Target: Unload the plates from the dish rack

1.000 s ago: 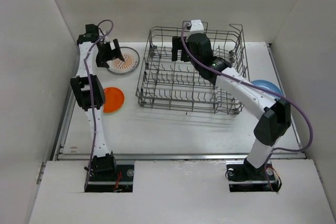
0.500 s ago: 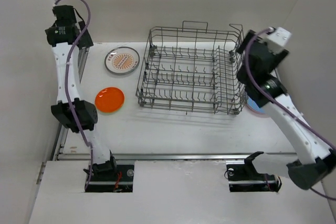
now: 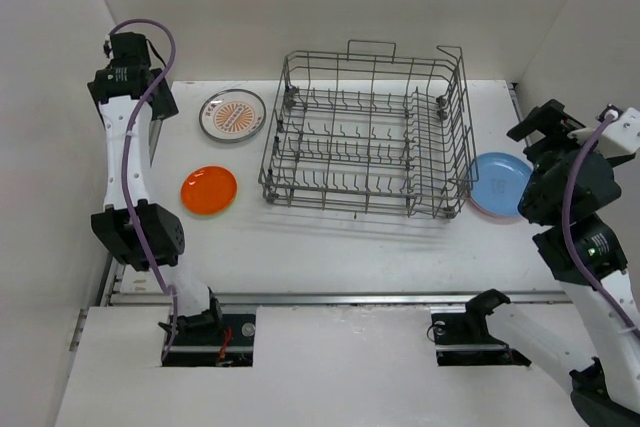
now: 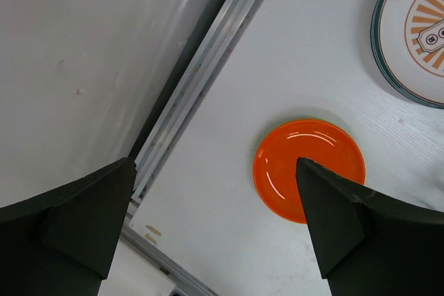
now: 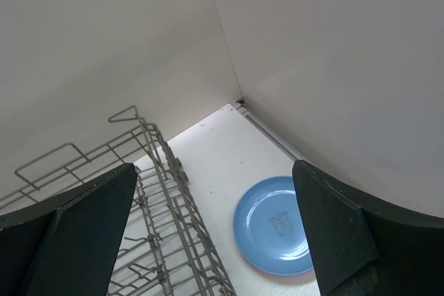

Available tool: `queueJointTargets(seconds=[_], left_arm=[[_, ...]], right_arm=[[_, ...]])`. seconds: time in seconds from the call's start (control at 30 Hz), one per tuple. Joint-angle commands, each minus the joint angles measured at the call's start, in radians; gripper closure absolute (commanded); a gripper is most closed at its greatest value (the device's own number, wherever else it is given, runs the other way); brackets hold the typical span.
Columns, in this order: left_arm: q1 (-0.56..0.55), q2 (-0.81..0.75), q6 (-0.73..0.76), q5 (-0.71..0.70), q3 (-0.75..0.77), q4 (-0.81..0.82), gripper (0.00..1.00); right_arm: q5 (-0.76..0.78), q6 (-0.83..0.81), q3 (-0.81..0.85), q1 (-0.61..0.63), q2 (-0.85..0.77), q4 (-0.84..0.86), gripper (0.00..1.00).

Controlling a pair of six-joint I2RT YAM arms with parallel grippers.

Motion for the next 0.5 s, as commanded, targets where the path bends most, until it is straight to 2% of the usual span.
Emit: queueJointTargets(seconds=[0.0,0.2,0.47], left_arm=[[0.008,-0.105,-0.017,-0.008,-0.015,0.016,0.00],[0.008,-0.154,-0.017,-0.008,-0.053,0.038,0.00],[0.008,-0.197,-0.017,0.002,-0.098,0.056,0.00]], right_arm=[[-0.039,-0.018,0.008,0.004,0.005,-0.064,0.00],[0.055,-0.018,0.008,0.004,-0.027,-0.098,0.00],[0.045,-0.009,-0.021,0.004,-0.094,-0.104,0.00]])
